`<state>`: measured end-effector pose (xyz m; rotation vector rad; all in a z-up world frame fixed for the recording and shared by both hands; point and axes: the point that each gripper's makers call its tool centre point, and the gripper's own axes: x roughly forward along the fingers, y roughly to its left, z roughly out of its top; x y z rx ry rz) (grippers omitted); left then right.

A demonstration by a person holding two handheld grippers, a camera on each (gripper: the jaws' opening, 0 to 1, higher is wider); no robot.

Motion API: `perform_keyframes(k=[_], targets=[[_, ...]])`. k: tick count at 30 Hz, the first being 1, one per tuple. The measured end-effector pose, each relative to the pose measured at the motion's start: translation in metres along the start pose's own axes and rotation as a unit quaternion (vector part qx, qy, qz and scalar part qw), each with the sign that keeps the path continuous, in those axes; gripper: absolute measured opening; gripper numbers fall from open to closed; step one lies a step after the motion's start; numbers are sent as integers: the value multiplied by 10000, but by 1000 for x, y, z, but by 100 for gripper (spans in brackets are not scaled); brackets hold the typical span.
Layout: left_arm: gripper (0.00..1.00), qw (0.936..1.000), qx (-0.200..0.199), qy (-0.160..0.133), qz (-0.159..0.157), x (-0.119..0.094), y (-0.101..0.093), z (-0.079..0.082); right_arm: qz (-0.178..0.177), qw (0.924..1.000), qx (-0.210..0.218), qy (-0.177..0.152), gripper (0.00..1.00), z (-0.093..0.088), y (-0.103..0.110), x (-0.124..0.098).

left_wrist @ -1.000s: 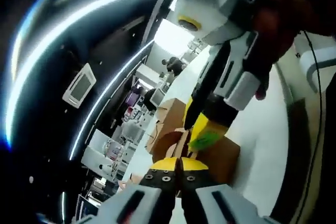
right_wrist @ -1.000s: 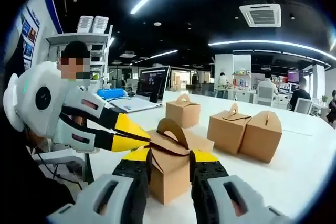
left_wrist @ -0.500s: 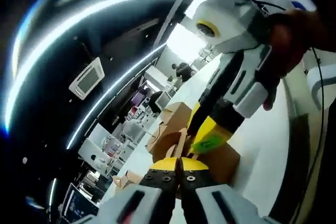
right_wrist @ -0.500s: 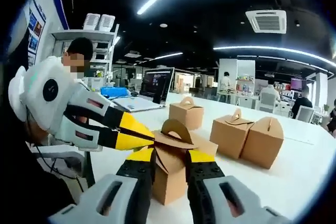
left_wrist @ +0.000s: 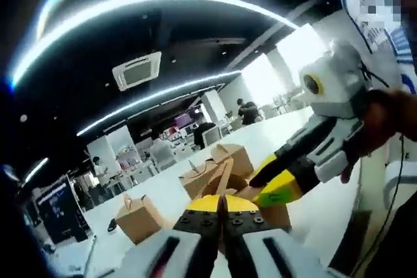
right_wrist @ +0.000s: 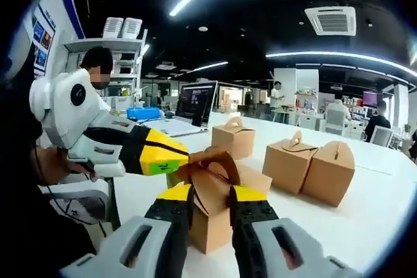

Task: Pick up one paper box from the group, open the paper box, and remove the item inside

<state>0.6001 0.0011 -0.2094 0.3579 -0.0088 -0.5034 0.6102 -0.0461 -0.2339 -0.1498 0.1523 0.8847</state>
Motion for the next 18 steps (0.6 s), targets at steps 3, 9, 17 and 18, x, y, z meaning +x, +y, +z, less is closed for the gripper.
perform_keyframes(k=[3,9,17,18], targets=[[3,9985,-516,-156,71,-3,6,1,-4,10000,7,1,23,0,1,0],[3,9815,-1882,-353,-54,-5,13,2,1,10000,26,48,23,0,0,0],[3,9183,-3899,-668,-177,-10,28,-2,19,10000,47,19,23,1,0,0],[3,9121,-4038,-679,-198,-11,29,-2,23,10000,54,33,23,1,0,0]])
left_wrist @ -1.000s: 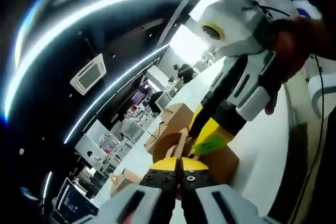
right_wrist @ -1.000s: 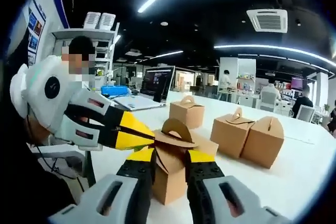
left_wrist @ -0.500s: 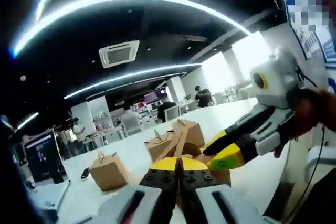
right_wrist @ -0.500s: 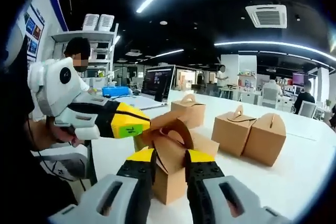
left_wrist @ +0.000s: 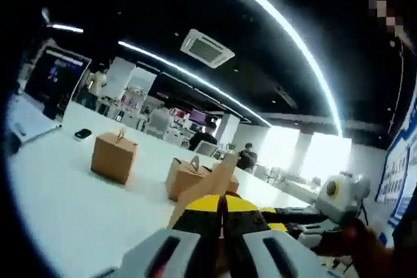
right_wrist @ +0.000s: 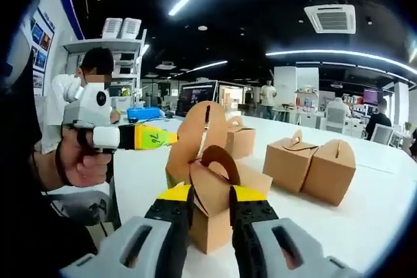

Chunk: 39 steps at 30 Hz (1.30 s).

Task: Pick up one paper box from the group, open the paper box, and remove the item inside

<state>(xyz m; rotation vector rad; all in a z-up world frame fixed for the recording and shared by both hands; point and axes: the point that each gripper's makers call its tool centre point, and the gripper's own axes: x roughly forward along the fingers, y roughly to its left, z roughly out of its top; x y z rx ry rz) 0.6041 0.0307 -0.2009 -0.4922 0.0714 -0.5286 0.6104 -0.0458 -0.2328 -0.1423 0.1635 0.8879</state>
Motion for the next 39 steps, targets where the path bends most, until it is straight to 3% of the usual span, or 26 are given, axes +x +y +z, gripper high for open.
perform_keyframes(k=[7,8,14,16,21,28,31,32,34,35,37,39], targets=[[3,9968,-768,-201,68,-4,11,4,0,10000,-13,-51,23,0,0,0],[3,9941,-1064,-223,56,-5,12,4,-1,10000,-7,-57,23,0,0,0],[3,9748,-2209,-311,60,-11,28,4,22,10000,-25,12,23,0,0,1],[3,9634,-2662,-311,3,-13,31,3,26,10000,-19,0,23,0,0,2],[3,9517,-3050,-342,25,-15,37,0,-1,10000,-8,-7,23,-1,0,1],[3,9123,-4078,-377,-60,-16,42,-5,0,10000,17,9,23,-1,0,1],[3,9141,-4037,-391,44,-17,50,-10,16,10000,5,1,23,-1,0,2],[3,9080,-4175,-349,101,-16,54,-14,29,10000,6,-10,23,-1,0,2],[3,8860,-4623,-344,116,-17,57,-21,44,10000,13,-29,23,-1,0,3],[3,8813,-4714,-298,138,-18,59,-25,47,10000,18,-28,23,-1,0,3],[3,8838,-4667,-293,149,-19,61,-28,48,10000,6,-18,23,-1,0,3],[3,8810,-4718,-271,232,-19,63,-33,49,10000,16,-31,23,-1,0,3]])
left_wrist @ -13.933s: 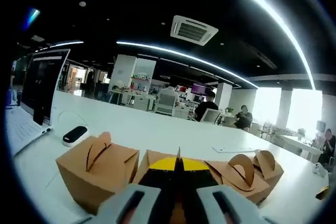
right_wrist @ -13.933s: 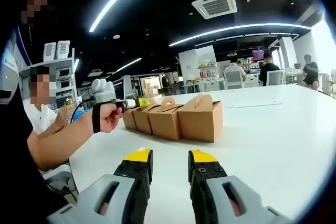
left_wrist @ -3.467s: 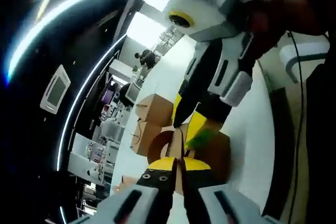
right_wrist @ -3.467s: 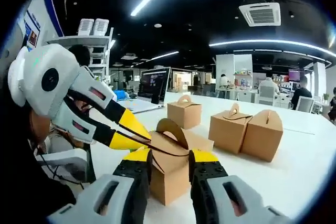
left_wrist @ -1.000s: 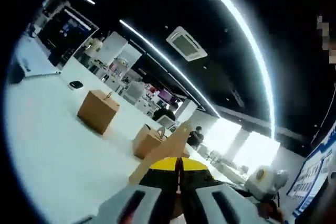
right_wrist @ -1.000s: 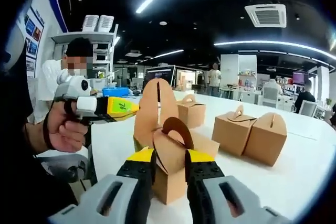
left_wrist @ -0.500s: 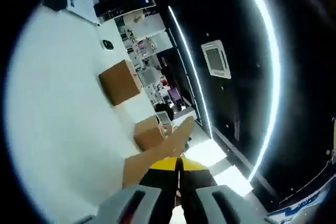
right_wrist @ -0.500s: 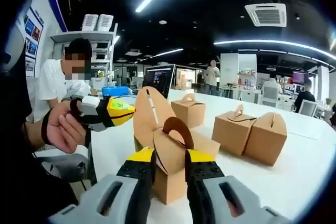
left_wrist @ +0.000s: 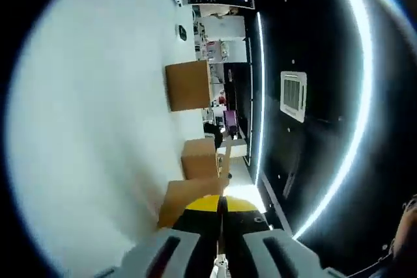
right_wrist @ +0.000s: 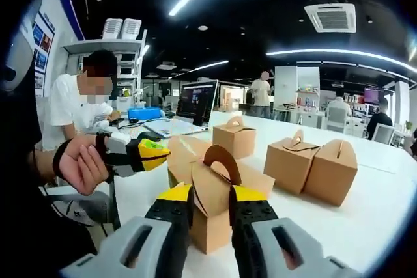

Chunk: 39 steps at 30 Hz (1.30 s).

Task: Pick up one paper box from the group, open the paper box, and remove the item inside

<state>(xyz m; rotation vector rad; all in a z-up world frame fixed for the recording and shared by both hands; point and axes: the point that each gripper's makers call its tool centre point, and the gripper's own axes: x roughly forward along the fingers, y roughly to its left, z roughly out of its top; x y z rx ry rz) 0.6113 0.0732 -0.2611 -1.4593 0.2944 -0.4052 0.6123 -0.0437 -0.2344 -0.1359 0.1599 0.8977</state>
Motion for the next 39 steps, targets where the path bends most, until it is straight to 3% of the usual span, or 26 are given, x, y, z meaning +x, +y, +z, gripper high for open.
perform_keyframes(k=[2,9,13,18,20,35,38,39], targets=[[3,9998,-120,37,173,0,10,-3,-4,10000,2,-17,23,0,0,0],[3,9993,-158,190,281,0,17,-8,76,10000,-19,41,23,0,1,0],[3,9988,-8,302,378,1,24,-19,131,9999,8,56,23,0,1,0],[3,9977,-131,508,437,2,30,-35,162,9998,6,101,23,0,1,0],[3,9976,-98,534,441,10,26,-30,188,9998,9,99,23,0,1,-1],[3,9970,-121,667,381,12,27,-36,331,9993,-28,185,22,-1,2,0],[4,9977,-33,555,391,10,27,-33,339,9993,-15,186,22,-1,2,0],[4,9987,122,332,373,10,26,-25,335,9993,-17,187,22,-1,2,0]])
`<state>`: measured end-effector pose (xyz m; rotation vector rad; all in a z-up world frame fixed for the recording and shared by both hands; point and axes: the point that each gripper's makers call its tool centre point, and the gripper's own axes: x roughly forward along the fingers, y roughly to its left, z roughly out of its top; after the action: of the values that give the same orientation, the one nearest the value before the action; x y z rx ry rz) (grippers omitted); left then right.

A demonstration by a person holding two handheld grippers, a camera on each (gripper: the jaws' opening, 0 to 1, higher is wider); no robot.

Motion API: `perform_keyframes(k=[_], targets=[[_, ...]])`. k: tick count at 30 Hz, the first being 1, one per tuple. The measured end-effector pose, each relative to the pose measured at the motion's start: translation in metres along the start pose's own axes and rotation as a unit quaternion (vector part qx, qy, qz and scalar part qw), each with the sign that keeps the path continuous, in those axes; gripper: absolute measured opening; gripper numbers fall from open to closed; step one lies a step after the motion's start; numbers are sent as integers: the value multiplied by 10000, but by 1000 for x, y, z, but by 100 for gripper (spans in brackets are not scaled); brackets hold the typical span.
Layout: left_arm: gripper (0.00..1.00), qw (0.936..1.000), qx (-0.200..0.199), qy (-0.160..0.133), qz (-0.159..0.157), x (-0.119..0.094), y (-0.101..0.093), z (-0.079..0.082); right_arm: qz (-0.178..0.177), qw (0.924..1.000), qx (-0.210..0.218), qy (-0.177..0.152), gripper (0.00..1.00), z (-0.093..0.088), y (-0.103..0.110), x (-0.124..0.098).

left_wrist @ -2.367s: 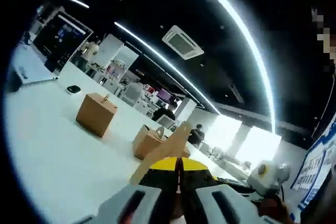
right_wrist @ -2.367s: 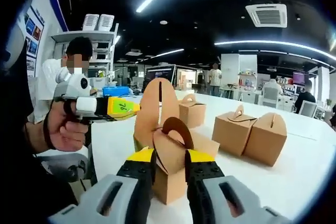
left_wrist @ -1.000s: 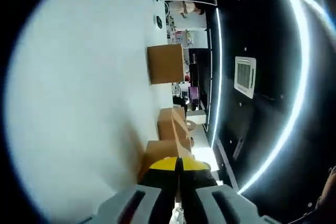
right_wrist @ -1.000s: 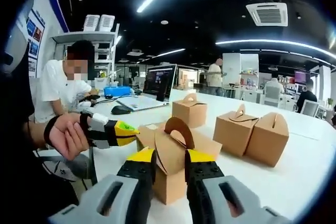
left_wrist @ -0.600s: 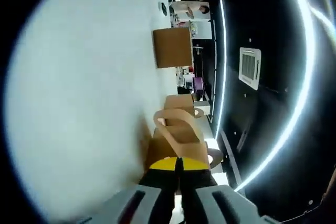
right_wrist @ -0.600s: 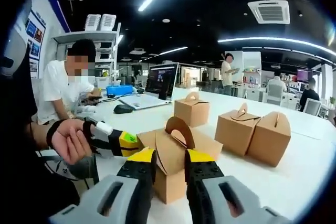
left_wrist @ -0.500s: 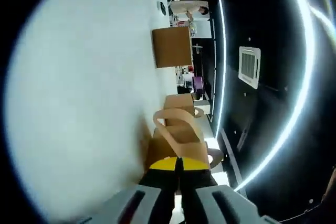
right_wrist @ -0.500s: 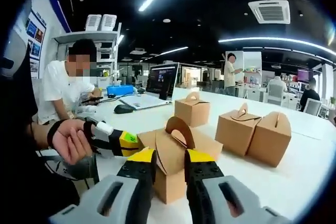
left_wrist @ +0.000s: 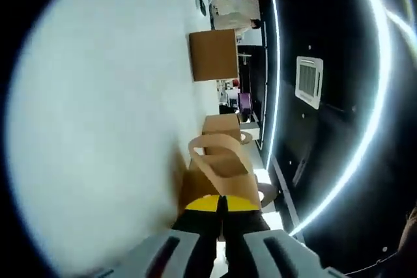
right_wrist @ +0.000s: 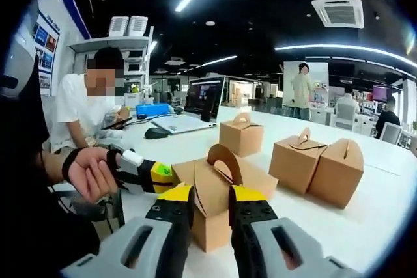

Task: Pick up one paper box from the group, open the paper box, and remove the item inside

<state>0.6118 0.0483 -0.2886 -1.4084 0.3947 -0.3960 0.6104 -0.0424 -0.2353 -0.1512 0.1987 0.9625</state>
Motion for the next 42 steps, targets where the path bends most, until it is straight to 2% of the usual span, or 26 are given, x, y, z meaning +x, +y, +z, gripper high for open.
perform_keyframes(k=[1,3,5,8,9,11,12,13,14,17,19,20,21,22,23,24,25,27,28,29,30,31,33,35,37,42], targets=[[4,10000,58,-51,-17,0,-1,2,-3,10000,-2,2,22,0,0,0],[6,9985,286,-435,-150,-6,-8,12,4,10000,-1,12,22,0,0,0],[9,9954,701,-622,-209,-10,-19,20,8,10000,-12,29,22,0,0,0],[20,9831,1506,-954,-406,-12,-47,34,-5,10000,-9,60,22,-1,-1,0],[20,9785,1735,-1032,-426,-15,-52,40,-6,10000,-5,63,22,-1,-1,0],[20,9628,2391,-1230,-252,-19,-57,51,-6,10000,7,62,22,-1,-1,0],[20,9486,2827,-1407,-185,-22,-63,58,-8,10000,13,58,22,0,-1,0],[20,9400,3084,-1456,-145,-23,-66,60,-9,10000,18,52,22,0,-1,0],[20,9234,3526,-1512,-99,-25,-72,62,-10,10000,22,47,22,0,-1,0],[21,8560,4896,-1649,-167,-25,-100,58,-16,10000,12,54,22,0,-1,0],[21,8053,5663,-1744,-216,-21,-117,53,-16,10000,16,47,22,0,-2,0],[21,7879,5911,-1713,-222,-18,-122,49,-14,10000,19,46,22,0,-2,0],[21,7803,6029,-1638,-279,-13,-127,44,-11,10000,19,51,22,0,-2,0],[20,7793,6058,-1555,-391,-7,-132,39,-11,10000,17,57,22,0,-2,0],[12,7860,5996,-1409,-541,-1,-135,33,-12,10000,14,62,22,0,-2,0],[4,7958,5909,-1172,-609,6,-134,28,-12,10000,17,62,22,0,-2,0],[5,8063,5804,-1027,-499,16,-130,31,-14,10000,23,58,22,0,-2,0],[4,8014,5893,-983,-289,31,-121,40,-16,10000,30,50,22,0,-3,0],[4,8070,5832,-919,-82,34,-113,44,-17,10000,30,49,22,0,-3,0],[5,8215,5640,-836,-5,39,-106,46,-16,10000,27,45,22,0,-3,0],[6,8322,5494,-749,-63,42,-104,46,-15,10000,28,40,22,0,-3,0],[6,8460,5297,-612,-21,47,-97,47,-12,10000,29,30,22,0,-3,0],[7,8404,5383,-601,180,51,-87,55,-10,10000,19,24,22,0,-3,0],[7,8401,5383,-621,243,53,-80,60,3,10000,20,44,22,0,-4,0],[6,8510,5217,-466,395,55,-66,61,30,10000,24,74,22,0,-4,0],[4,8625,5035,-205,464,61,-45,51,113,9999,32,73,22,-1,-3,0]])
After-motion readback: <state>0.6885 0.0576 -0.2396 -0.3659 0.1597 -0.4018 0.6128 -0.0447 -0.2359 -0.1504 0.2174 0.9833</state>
